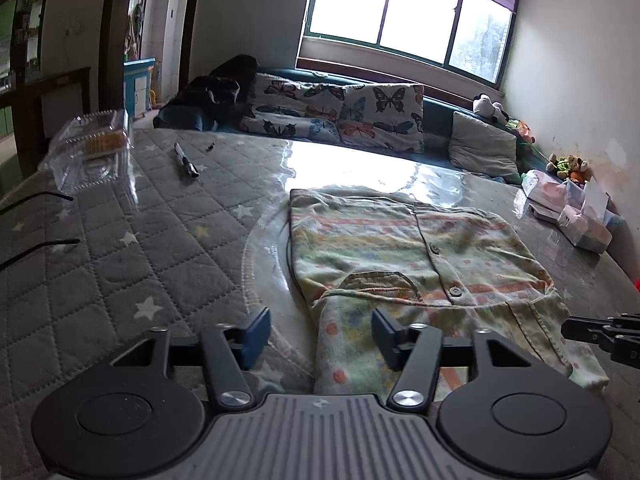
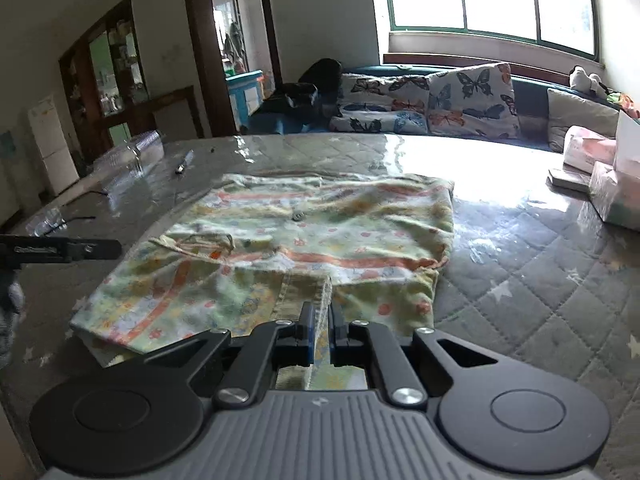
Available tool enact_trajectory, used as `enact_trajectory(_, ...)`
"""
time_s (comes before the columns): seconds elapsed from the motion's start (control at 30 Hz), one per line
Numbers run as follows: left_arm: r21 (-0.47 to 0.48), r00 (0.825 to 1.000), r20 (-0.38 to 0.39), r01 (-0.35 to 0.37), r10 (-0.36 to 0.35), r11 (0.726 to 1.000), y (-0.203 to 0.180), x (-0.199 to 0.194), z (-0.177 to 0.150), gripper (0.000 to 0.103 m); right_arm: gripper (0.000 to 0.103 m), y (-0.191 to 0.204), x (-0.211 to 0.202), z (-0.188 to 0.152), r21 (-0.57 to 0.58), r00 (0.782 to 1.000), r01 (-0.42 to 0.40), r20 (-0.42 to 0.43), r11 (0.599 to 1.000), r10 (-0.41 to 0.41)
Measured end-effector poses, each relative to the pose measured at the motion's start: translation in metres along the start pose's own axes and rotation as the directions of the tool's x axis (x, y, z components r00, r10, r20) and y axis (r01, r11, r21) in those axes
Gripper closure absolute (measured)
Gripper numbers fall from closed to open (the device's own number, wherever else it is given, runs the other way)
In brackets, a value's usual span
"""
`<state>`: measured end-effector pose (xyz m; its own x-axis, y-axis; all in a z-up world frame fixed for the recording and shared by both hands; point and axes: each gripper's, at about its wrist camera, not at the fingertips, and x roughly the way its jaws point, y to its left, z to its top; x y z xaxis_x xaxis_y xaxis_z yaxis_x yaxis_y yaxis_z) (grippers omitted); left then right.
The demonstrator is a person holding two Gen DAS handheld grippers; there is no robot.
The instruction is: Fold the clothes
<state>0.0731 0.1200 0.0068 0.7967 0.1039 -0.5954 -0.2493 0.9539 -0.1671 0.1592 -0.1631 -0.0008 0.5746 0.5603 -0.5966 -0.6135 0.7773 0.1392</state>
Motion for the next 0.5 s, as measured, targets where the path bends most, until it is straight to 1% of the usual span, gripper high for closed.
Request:
enact_trajectory(0.03, -0.007, 1.000, -0.004, 0.004, -0.004, 1.000, 0.000, 0.002, 0.001, 0.057, 0.094, 0.000, 0.001, 0.002, 0.005, 1.000, -0.014, 0.004, 1.000, 0.014)
enact_trajectory(0.1, -0.008, 1.000, -0.005, 0.022, -0.022, 1.000, -0.003, 0.007, 0.005, 0.061, 0.094, 0.003, 0.004, 0.005, -0.003, 0.999, -0.035, 0.009, 0.999, 0.035)
enact_trajectory(0.2, -0.013, 0.999, -0.005, 0.048, -0.049, 0.999, -0.008, 0.013, 0.010, 0.076, 0.090, 0.012, 0.015, 0.012, -0.030, 0.997, -0.081, 0.011, 0.996, 0.081)
enact_trajectory(0.23, -0.016, 0.998, -0.005, 0.066, -0.066, 0.998, -0.010, 0.015, 0.011, 0.078, 0.087, 0.014, 0.020, 0.015, -0.036, 0.995, -0.097, 0.008, 0.995, 0.097)
enact_trajectory(0.3, -0.012, 0.995, -0.007, 0.103, -0.103, 0.995, -0.014, 0.020, 0.013, 0.079, 0.085, 0.017, 0.030, 0.019, -0.049, 0.993, -0.116, -0.006, 0.992, 0.115)
enact_trajectory(0.37, 0.008, 0.993, -0.019, 0.114, -0.113, 0.993, -0.018, 0.027, 0.013, 0.079, 0.085, 0.019, 0.042, 0.022, -0.063, 0.992, -0.125, -0.028, 0.990, 0.123)
enact_trajectory(0.5, 0.010, 0.994, -0.067, 0.083, -0.082, 0.997, -0.014, 0.047, 0.010, 0.079, 0.085, 0.016, 0.058, 0.019, -0.093, 0.994, -0.092, -0.060, 0.991, 0.086)
